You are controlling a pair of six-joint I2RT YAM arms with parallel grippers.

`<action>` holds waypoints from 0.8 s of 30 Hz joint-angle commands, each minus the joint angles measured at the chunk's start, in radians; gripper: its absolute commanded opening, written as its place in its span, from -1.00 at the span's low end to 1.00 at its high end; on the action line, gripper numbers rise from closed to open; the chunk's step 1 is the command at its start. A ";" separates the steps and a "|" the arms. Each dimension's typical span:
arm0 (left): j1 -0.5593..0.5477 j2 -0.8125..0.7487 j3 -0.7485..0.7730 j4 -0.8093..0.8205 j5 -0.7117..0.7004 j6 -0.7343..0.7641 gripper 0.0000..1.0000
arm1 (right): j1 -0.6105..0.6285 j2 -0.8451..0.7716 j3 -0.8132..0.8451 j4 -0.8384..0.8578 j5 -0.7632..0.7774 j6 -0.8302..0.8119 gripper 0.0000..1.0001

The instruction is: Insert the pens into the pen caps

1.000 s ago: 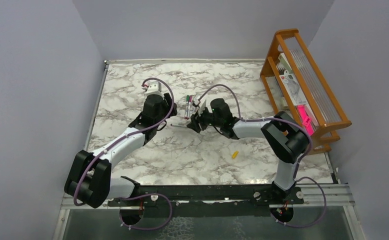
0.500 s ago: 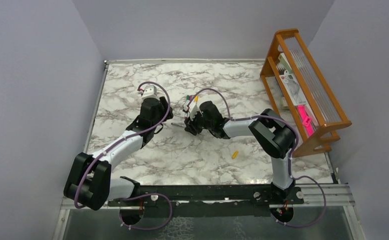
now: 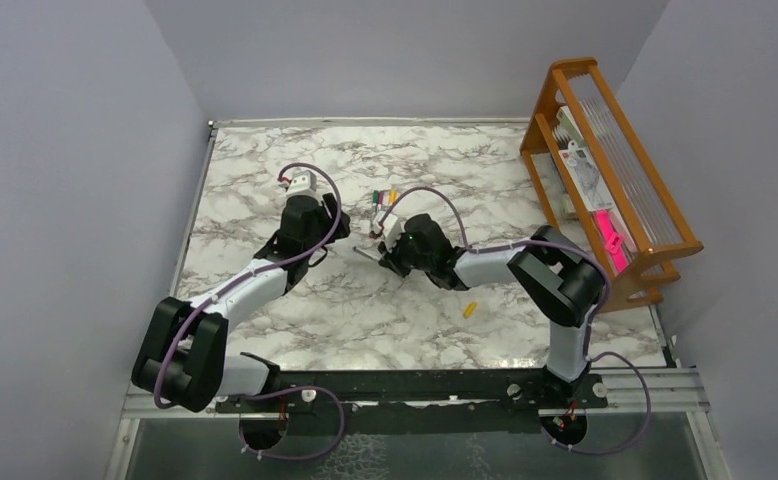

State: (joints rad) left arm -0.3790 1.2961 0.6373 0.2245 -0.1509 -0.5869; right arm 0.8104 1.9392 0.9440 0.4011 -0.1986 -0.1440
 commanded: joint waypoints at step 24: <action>0.008 0.177 -0.078 0.728 0.821 -0.343 0.51 | -0.003 -0.623 -0.297 -0.051 0.044 0.015 -0.98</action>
State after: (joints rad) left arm -0.3748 1.4540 0.5964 0.7094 0.5289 -0.8223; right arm 0.8104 1.3449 0.6472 0.3607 -0.1436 -0.1261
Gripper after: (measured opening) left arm 0.756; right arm 0.042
